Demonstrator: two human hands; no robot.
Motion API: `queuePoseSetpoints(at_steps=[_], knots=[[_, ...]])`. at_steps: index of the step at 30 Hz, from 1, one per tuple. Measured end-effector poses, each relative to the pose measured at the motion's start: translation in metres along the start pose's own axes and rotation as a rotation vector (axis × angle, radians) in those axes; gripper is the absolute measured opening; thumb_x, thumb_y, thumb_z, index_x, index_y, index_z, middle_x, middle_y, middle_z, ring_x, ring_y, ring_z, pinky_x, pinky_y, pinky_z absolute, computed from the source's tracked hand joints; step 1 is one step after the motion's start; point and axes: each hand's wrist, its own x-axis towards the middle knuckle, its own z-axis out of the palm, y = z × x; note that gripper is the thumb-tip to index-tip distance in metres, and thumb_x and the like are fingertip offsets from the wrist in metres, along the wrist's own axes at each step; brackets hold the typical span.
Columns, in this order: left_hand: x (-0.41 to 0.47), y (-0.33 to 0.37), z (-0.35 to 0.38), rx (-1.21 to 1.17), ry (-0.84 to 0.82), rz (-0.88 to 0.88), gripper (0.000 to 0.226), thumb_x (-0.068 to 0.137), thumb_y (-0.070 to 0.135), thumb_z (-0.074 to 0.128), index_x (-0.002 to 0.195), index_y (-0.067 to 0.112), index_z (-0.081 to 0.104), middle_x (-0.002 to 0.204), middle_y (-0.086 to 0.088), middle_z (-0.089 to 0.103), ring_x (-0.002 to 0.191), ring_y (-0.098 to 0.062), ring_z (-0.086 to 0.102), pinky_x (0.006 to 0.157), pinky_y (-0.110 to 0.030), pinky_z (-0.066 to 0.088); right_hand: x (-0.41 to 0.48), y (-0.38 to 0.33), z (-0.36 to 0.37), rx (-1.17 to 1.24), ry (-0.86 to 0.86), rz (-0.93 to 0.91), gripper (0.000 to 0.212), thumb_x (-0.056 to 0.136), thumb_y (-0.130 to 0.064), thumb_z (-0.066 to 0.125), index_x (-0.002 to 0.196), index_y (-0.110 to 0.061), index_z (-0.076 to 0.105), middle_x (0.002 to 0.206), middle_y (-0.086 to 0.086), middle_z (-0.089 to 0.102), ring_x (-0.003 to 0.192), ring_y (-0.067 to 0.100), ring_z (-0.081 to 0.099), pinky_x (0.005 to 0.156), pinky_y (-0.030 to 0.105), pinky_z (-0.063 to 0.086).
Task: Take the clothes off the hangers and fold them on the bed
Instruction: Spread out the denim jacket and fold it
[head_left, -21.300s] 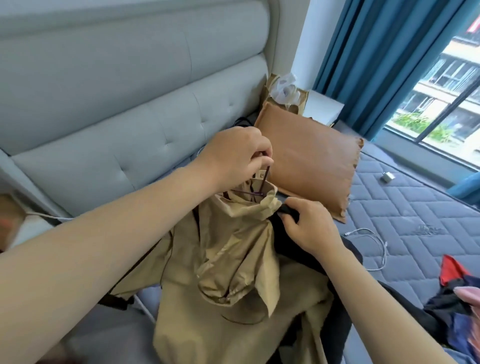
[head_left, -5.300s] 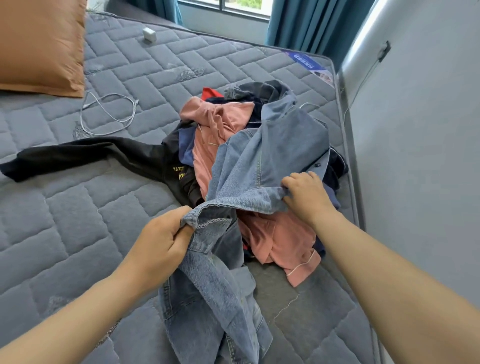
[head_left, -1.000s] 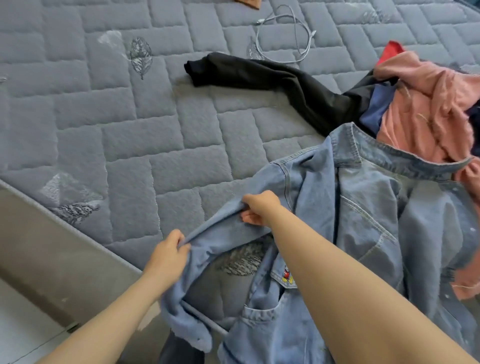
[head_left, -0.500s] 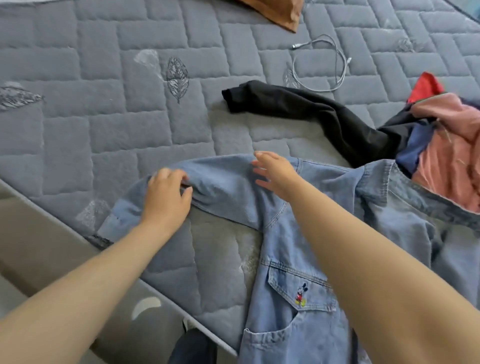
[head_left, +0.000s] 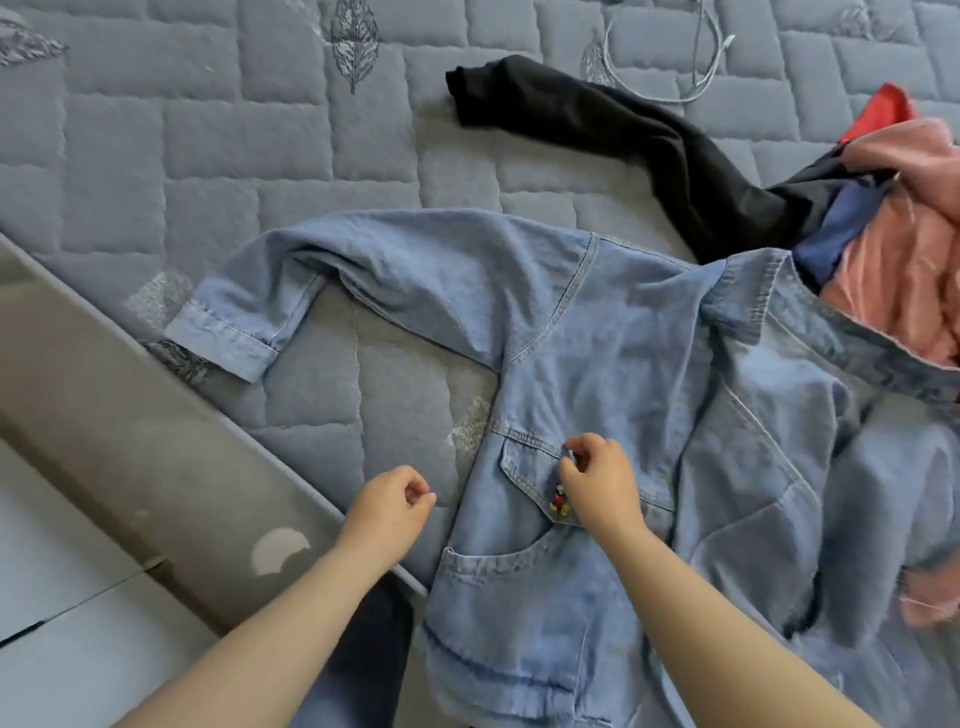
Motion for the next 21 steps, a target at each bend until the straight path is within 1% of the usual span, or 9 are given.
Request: queuePoseSetpoints(at_steps=[3,6,9,12,15,17,18,20,21], knots=[[-0.019,-0.009,0.027,-0.046,0.003,-0.066,0.013,0.088,0.025,0.065,0.077,0.025,0.058,0.079,0.005,0.063,0.079,-0.016,0.06,0.074,-0.029,0.048,-0.015,0.03,-0.002,-0.058,0.089,0.009,0.026,0.09,-0.016,0.057,0.115,-0.008,0.059,0.12,0.014,0.049,0.113,0.033,0.048,0.09,0.033,0.038],[-0.045,-0.025,0.058,-0.116,-0.002,-0.128,0.008,0.089,0.027,0.064,0.082,0.023,0.062,0.086,0.001,0.068,0.085,-0.02,0.064,0.083,-0.037,0.052,-0.029,0.06,-0.004,-0.012,0.134,0.113,0.051,0.09,-0.021,0.062,0.134,-0.004,0.043,0.135,0.02,0.04,0.126,0.038,0.04,0.104,0.04,0.033],[-0.065,-0.035,0.083,-0.201,0.022,-0.149,0.015,0.092,0.026,0.061,0.083,0.013,0.061,0.083,-0.002,0.066,0.086,-0.023,0.063,0.082,-0.037,0.05,-0.038,0.084,-0.005,0.074,0.137,0.172,0.069,0.089,-0.027,0.065,0.143,-0.002,0.03,0.142,0.021,0.033,0.129,0.039,0.04,0.105,0.044,0.036],[-0.079,-0.038,0.092,-0.229,-0.055,-0.186,0.033,0.092,0.033,0.06,0.071,0.008,0.052,0.072,-0.006,0.057,0.073,-0.021,0.054,0.065,-0.031,0.041,-0.038,0.101,-0.006,0.105,0.14,0.24,0.07,0.086,-0.032,0.067,0.139,-0.001,0.032,0.141,0.021,0.035,0.125,0.041,0.043,0.102,0.049,0.04],[-0.098,-0.043,0.095,-0.345,-0.098,-0.228,0.034,0.089,0.039,0.064,0.076,0.007,0.059,0.073,-0.003,0.062,0.074,-0.02,0.059,0.068,-0.031,0.044,-0.038,0.119,-0.006,0.074,0.093,0.325,0.074,0.085,-0.042,0.068,0.135,-0.001,0.033,0.142,0.02,0.033,0.124,0.041,0.045,0.099,0.047,0.042],[-0.111,-0.047,0.094,-0.348,-0.12,-0.234,0.038,0.087,0.043,0.065,0.081,0.007,0.059,0.076,-0.002,0.062,0.074,-0.019,0.059,0.069,-0.031,0.044,-0.039,0.131,-0.006,0.145,0.039,0.346,0.063,0.083,-0.042,0.071,0.123,-0.003,0.041,0.126,0.019,0.047,0.114,0.038,0.052,0.089,0.042,0.043],[-0.116,-0.049,0.095,-0.343,-0.128,-0.236,0.04,0.086,0.045,0.065,0.084,0.006,0.06,0.08,-0.003,0.064,0.075,-0.019,0.059,0.07,-0.032,0.045,-0.038,0.138,-0.006,0.267,-0.005,0.347,0.048,0.082,-0.039,0.074,0.107,-0.007,0.047,0.106,0.015,0.054,0.099,0.035,0.057,0.08,0.04,0.043],[-0.125,-0.052,0.096,-0.343,-0.113,-0.227,0.039,0.086,0.046,0.065,0.089,0.008,0.063,0.088,-0.002,0.07,0.081,-0.019,0.065,0.077,-0.033,0.05,-0.043,0.151,-0.005,0.463,-0.095,0.343,0.037,0.083,-0.03,0.075,0.074,-0.014,0.042,0.068,0.007,0.049,0.064,0.024,0.049,0.063,0.036,0.042],[-0.129,-0.053,0.097,-0.344,-0.098,-0.207,0.038,0.086,0.046,0.065,0.093,0.009,0.065,0.093,-0.002,0.072,0.086,-0.018,0.067,0.082,-0.034,0.052,-0.046,0.157,-0.007,0.452,-0.094,0.322,0.038,0.085,-0.027,0.072,0.067,-0.014,0.04,0.06,0.005,0.045,0.058,0.022,0.044,0.06,0.035,0.041]])
